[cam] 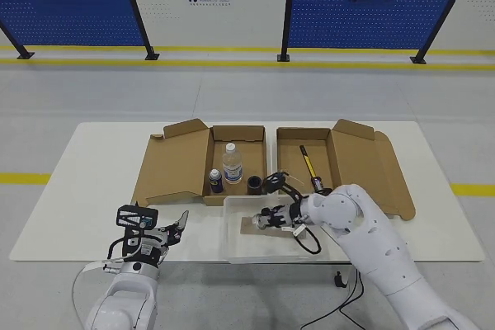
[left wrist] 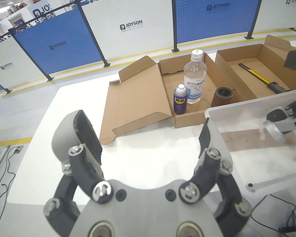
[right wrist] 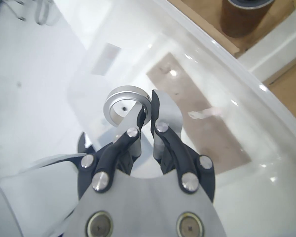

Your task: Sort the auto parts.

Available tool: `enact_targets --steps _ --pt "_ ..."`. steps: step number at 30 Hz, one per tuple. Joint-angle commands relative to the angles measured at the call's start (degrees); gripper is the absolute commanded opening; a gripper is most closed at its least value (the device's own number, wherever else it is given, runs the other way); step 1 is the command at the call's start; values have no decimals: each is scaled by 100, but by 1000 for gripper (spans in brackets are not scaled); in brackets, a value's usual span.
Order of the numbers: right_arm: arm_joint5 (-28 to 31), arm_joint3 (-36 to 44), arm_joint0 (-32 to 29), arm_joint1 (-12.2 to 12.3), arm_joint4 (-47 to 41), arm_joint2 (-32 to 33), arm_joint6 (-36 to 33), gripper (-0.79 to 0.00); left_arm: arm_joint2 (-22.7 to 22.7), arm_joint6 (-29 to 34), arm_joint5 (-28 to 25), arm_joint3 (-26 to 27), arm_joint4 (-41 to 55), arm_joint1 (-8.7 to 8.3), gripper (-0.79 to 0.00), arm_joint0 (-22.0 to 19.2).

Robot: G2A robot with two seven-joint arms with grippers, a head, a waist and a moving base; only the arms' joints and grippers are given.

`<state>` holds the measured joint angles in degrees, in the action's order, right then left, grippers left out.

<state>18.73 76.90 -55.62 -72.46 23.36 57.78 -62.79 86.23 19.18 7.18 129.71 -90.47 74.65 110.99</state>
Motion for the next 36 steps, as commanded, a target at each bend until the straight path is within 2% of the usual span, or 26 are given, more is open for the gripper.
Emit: enact_targets --steps 1,4,12,17,22,24,27,34,35,36 --pt "165 -10 -226 34 -750 254 113 -785 0 0 0 0 0 0 0 0" --pt "366 -75 -388 65 -1340 422 152 -785 0 0 0 0 0 0 0 0" --pt "264 396 -395 162 -742 564 432 -785 0 0 0 0 0 0 0 0" --pt "-7 1130 -182 274 900 808 848 -785 0 0 0 0 0 0 0 0" --pt "-773 1513 85 362 3064 904 1132 -785 0 0 0 0 0 0 0 0" --pt "-993 1325 204 368 3748 809 1190 -785 0 0 0 0 0 0 0 0" --pt "-1240 763 396 335 4114 671 1286 -785 0 0 0 0 0 0 0 0" --pt "-1261 -656 872 194 3963 330 1361 -785 0 0 0 0 0 0 0 0" --pt "-1224 -814 929 169 3874 284 1387 -736 0 0 0 0 0 0 0 0" --pt "-1181 -965 981 144 3780 239 1399 -613 0 0 0 0 0 0 0 0"
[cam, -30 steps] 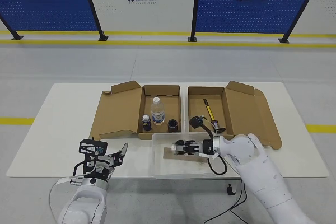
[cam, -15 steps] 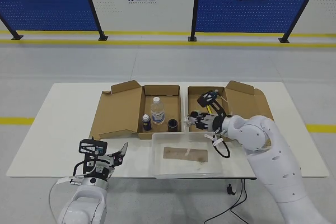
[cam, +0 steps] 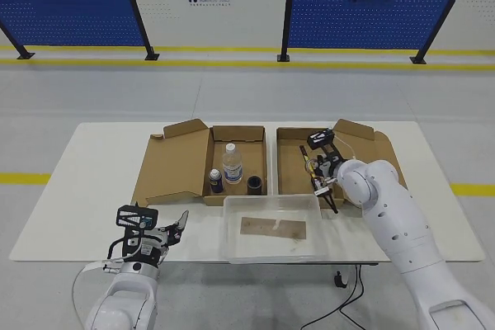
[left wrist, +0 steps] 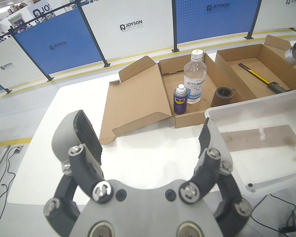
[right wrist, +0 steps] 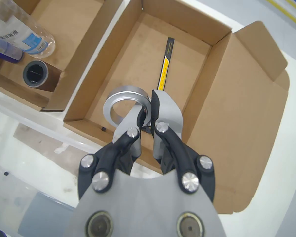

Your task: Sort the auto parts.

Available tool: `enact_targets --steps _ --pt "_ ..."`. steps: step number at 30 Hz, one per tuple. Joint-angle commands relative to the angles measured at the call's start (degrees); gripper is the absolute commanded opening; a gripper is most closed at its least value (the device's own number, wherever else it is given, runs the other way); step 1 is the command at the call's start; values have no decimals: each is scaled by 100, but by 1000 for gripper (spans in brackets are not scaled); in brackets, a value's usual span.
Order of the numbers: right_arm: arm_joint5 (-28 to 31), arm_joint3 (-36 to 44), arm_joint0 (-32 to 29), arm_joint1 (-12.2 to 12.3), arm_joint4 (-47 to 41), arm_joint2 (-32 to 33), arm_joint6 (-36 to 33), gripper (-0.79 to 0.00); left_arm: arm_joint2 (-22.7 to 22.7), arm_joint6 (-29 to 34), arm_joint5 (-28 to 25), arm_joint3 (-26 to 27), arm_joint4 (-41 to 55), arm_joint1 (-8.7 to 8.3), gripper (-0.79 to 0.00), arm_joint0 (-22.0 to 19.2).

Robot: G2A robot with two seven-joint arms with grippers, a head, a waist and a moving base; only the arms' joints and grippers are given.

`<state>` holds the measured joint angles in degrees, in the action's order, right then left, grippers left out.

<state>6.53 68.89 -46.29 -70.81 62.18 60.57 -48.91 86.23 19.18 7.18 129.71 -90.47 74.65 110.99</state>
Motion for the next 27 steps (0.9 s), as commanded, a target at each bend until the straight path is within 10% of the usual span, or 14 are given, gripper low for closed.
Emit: enact_targets --steps 1,13,14,15,27 --pt "75 -290 113 -43 -100 -104 -7 -557 0 0 0 0 0 0 0 0" --pt "272 -561 289 -147 -650 -116 338 -394 0 0 0 0 0 0 0 0" --pt "274 -435 221 -125 -692 -28 383 -74 0 0 0 0 0 0 0 0" --pt "277 -272 124 -99 -810 101 465 0 0 0 0 0 0 0 0 0" --pt "107 2711 -2554 223 -2365 1943 1581 0 0 0 0 0 0 0 0 0"
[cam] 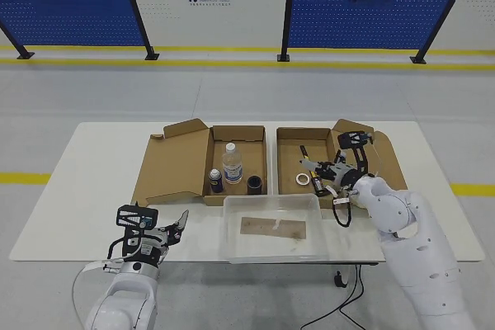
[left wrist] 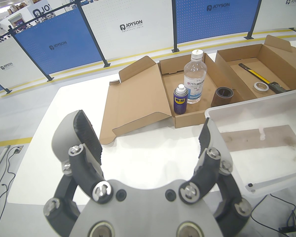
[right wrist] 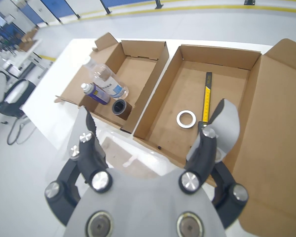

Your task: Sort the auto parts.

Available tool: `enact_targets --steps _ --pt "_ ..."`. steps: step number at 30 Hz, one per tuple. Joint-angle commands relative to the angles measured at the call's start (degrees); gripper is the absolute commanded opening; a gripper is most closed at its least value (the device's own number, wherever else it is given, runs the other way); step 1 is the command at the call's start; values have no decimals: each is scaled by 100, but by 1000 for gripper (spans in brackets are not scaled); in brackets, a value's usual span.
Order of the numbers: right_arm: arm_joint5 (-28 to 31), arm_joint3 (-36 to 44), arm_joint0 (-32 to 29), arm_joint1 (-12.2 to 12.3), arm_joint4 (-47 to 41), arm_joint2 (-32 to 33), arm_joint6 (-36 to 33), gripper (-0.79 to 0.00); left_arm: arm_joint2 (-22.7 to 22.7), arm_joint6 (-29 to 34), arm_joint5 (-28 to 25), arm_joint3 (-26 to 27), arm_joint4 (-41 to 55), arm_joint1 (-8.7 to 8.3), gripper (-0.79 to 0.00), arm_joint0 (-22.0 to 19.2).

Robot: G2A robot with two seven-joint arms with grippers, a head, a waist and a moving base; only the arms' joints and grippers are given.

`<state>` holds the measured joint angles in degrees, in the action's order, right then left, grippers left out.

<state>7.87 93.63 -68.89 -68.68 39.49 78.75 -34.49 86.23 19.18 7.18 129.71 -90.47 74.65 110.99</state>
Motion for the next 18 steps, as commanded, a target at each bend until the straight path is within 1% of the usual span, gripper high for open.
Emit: enact_targets --steps 1,5,10,18 --pt "-53 445 -542 22 -120 211 262 0 0 0 0 0 0 0 0 0" --pt "-319 1205 -1384 46 -117 444 627 0 0 0 0 0 0 0 0 0" --pt "-624 1914 -2085 50 -80 604 998 0 0 0 0 0 0 0 0 0" --pt "-605 1953 -2116 50 -87 605 1022 0 0 0 0 0 0 0 -1 0"
